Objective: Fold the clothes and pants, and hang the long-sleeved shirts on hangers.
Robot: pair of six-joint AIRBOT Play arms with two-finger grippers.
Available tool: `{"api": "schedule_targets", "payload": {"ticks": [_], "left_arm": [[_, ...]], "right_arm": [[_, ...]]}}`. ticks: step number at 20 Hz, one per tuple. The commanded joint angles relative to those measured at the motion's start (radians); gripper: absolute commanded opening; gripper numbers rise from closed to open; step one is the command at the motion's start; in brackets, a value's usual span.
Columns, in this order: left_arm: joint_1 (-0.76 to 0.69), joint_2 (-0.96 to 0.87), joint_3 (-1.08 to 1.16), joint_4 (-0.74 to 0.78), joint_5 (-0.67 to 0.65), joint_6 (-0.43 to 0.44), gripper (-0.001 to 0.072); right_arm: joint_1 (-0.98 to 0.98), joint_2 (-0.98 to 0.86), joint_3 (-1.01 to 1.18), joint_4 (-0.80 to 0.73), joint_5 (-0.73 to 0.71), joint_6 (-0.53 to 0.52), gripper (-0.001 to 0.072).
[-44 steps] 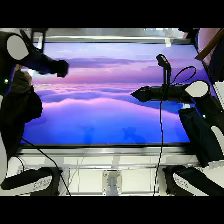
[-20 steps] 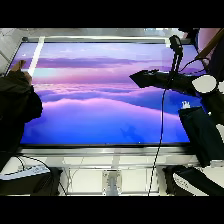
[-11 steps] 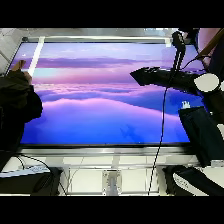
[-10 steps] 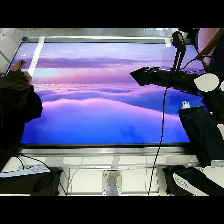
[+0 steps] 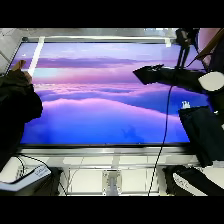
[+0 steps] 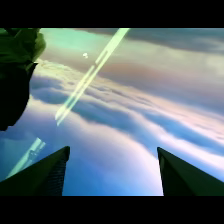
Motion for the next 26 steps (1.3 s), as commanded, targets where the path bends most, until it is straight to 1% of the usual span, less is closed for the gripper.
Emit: {"api": "schedule_targets", "payload": {"ticks": [1, 3, 4, 6, 8, 9, 11, 12, 13, 14, 15, 17, 18, 19, 20, 21, 23, 24, 25, 26], "left_arm": [[-0.324, 0.148, 0.0, -0.131, 0.035, 0.013, 0.0007], [-0.624, 0.169, 0.0, -0.134, 0.159, 0.012, 0.0007], [-0.778, 0.163, 0.0, -0.133, 0.233, 0.012, 0.0007], [-1.098, 0.123, 0.0, -0.133, 0.418, 0.012, 0.0007], [-1.376, 0.04, 0.0, -0.133, 0.581, 0.012, 0.0007], [-1.473, -0.01, 0.0, -0.133, 0.632, 0.012, 0.0007], [-1.612, -0.123, 0.0, -0.134, 0.729, 0.011, 0.0009], [-1.649, -0.175, 0.001, -0.14, 0.77, 0.005, 0.0059], [-1.657, -0.211, 0.001, -0.16, 0.787, 0.004, 0.0332], [-1.64, -0.229, 0.003, -0.177, 0.787, 0.004, 0.0658], [-1.606, -0.225, 0.003, -0.179, 0.785, 0.003, 0.0697], [-1.488, -0.173, 0.004, -0.175, 0.782, 0.004, 0.0696], [-1.407, -0.132, 0.004, -0.162, 0.775, 0.004, 0.0696], [-1.321, -0.089, 0.004, -0.137, 0.75, 0.004, 0.0696], [-1.223, -0.046, 0.003, -0.109, 0.703, 0.003, 0.0695], [-1.13, -0.013, 0.003, -0.083, 0.636, -0.008, 0.0695], [-0.956, 0.019, 0.0, 0.002, 0.443, -0.101, 0.0694], [-0.887, 0.016, -0.006, 0.082, 0.332, -0.162, 0.0692], [-0.842, 0.013, -0.024, 0.163, 0.267, -0.225, 0.0692], [-0.816, 0.01, -0.058, 0.238, 0.239, -0.284, 0.0692]], "right_arm": [[-0.084, 0.022, 0.123, -0.1, 0.196, 0.0, 0.0618], [-0.147, 0.037, 0.218, -0.175, 0.323, 0.0, 0.0617], [-0.178, 0.047, 0.26, -0.221, 0.364, 0.0, 0.0617], [-0.235, 0.063, 0.317, -0.311, 0.395, -0.001, 0.0617], [-0.29, 0.072, 0.339, -0.354, 0.393, -0.001, 0.0618], [-0.314, 0.071, 0.341, -0.356, 0.394, -0.001, 0.0617], [-0.344, 0.061, 0.34, -0.357, 0.401, -0.001, 0.0617], [-0.346, 0.054, 0.34, -0.36, 0.415, -0.001, 0.0617], [-0.346, 0.045, 0.34, -0.367, 0.434, -0.001, 0.0617], [-0.346, 0.035, 0.34, -0.37, 0.46, -0.001, 0.0618], [-0.346, 0.026, 0.34, -0.377, 0.487, -0.001, 0.0617], [-0.346, 0.007, 0.332, -0.378, 0.556, 0.0, 0.0617], [-0.346, 0.003, 0.309, -0.375, 0.585, 0.0, 0.0617], [-0.346, 0.005, 0.261, -0.367, 0.602, 0.004, 0.0602], [-0.346, 0.006, 0.203, -0.357, 0.616, 0.016, 0.0552], [-0.346, 0.006, 0.125, -0.333, 0.636, 0.018, 0.0548], [-0.345, 0.006, -0.057, -0.25, 0.619, 0.018, 0.0552], [-0.343, 0.006, -0.153, -0.186, 0.574, 0.014, 0.0555], [-0.336, 0.005, -0.256, -0.108, 0.507, -0.002, 0.0582], [-0.324, 0.004, -0.34, -0.066, 0.436, -0.048, 0.0598]]}}
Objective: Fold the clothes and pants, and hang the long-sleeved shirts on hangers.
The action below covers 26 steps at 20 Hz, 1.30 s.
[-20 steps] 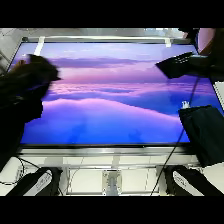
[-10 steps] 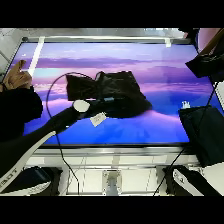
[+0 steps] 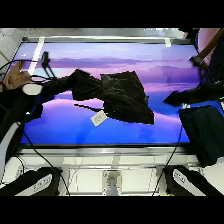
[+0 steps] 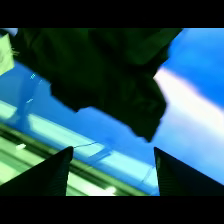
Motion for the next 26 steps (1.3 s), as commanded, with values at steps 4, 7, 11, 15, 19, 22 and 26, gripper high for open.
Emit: {"api": "schedule_targets", "payload": {"ticks": [4, 7, 11, 15, 19, 22, 26], "left_arm": [[0.163, -0.002, -0.166, 0.25, -0.183, -0.206, 0.0692], [0.113, -0.052, -0.176, 0.219, -0.138, -0.205, 0.0692], [0.042, -0.135, -0.168, 0.101, 0.013, -0.201, 0.0691], [0.027, -0.145, -0.164, 0.086, 0.011, -0.167, 0.0691], [0.027, -0.145, -0.164, 0.086, 0.011, -0.167, 0.0692], [0.027, -0.145, -0.163, 0.075, 0.011, -0.167, 0.0691], [0.027, -0.145, -0.163, 0.076, 0.0, -0.167, 0.0691]], "right_arm": [[0.074, -0.003, -0.451, 0.157, -0.354, -0.065, 0.0598], [0.089, -0.024, -0.495, 0.153, -0.412, -0.045, 0.0596], [0.089, -0.138, -0.493, 0.134, -0.486, -0.012, 0.0592], [0.089, -0.21, -0.493, 0.134, -0.562, -0.012, 0.0593], [0.089, -0.216, -0.492, 0.155, -0.619, -0.013, 0.059], [0.089, -0.248, -0.48, 0.19, -0.63, -0.037, 0.053], [0.081, -0.238, -0.375, 0.153, -0.523, -0.045, 0.0532]]}}
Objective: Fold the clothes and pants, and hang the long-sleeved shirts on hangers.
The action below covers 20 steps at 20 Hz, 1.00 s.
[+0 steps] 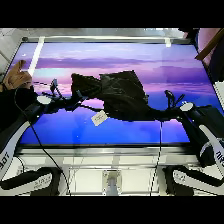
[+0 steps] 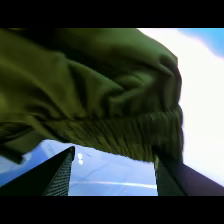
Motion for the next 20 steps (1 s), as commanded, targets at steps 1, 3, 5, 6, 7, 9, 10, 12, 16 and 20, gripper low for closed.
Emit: {"api": "schedule_targets", "payload": {"ticks": [1, 3, 5, 6, 7, 9, 10, 12, 16, 20], "left_arm": [[0.0, 0.0, 0.001, -0.003, -0.007, 0.0, 0.0691], [0.0, 0.0, 0.001, -0.003, -0.007, 0.001, 0.0691], [0.0, 0.0, 0.001, -0.003, -0.007, 0.001, 0.0691], [0.0, 0.0, 0.001, -0.003, -0.007, 0.001, 0.0691], [0.0, 0.0, 0.001, -0.003, -0.007, 0.001, 0.0691], [0.0, 0.0, 0.001, -0.003, -0.007, 0.0, 0.0691], [0.0, 0.0, 0.001, -0.003, -0.007, 0.0, 0.0691], [0.0, 0.0, 0.001, -0.003, -0.007, 0.0, 0.0691], [0.0, 0.0, 0.001, -0.003, -0.007, 0.0, 0.0691], [0.001, 0.01, 0.001, -0.003, -0.007, 0.001, 0.0637]], "right_arm": [[-0.004, 0.014, 0.101, -0.077, 0.078, -0.008, 0.0532], [-0.004, 0.027, 0.155, -0.188, 0.091, 0.032, 0.0532], [-0.004, 0.02, 0.151, -0.246, 0.086, 0.059, 0.0532], [-0.005, 0.007, 0.137, -0.242, 0.086, 0.06, 0.0532], [-0.004, -0.013, 0.12, -0.227, 0.085, 0.057, 0.0533], [-0.004, -0.064, 0.102, -0.154, 0.082, -0.002, 0.0535], [-0.004, -0.092, 0.102, -0.115, 0.082, -0.036, 0.0535], [-0.004, -0.142, 0.103, -0.047, 0.082, -0.082, 0.0534], [-0.004, -0.174, 0.111, 0.129, 0.124, -0.266, 0.0221], [-0.014, -0.165, 0.234, 0.076, 0.241, -0.271, 0.0022]]}}
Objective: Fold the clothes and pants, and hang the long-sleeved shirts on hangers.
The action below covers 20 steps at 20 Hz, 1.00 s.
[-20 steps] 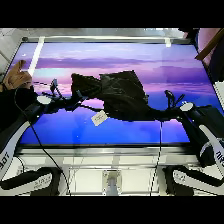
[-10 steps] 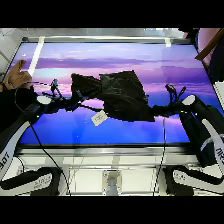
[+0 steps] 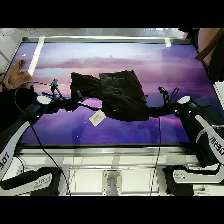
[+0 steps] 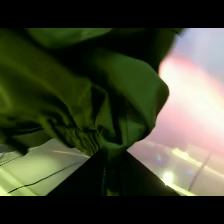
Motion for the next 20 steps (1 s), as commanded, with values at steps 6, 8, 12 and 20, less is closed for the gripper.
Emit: {"api": "schedule_targets", "payload": {"ticks": [6, 8, 12, 20], "left_arm": [[0.066, 0.176, 0.001, 0.005, 0.0, 0.001, 0.0594], [0.071, 0.253, 0.001, 0.005, -0.001, 0.027, 0.0594], [0.071, 0.341, 0.0, 0.018, -0.079, 0.026, 0.0594], [-0.096, 0.284, -0.177, 0.158, -0.064, -0.107, 0.0596]], "right_arm": [[-0.189, 0.09, 0.308, -0.464, 0.267, 0.138, 0.0022], [-0.261, 0.087, 0.387, -0.463, 0.219, 0.139, 0.0022], [-0.283, 0.042, 0.492, -0.423, 0.044, 0.245, 0.0289], [-0.303, 0.106, 0.417, -0.305, 0.314, 0.305, 0.0548]]}}
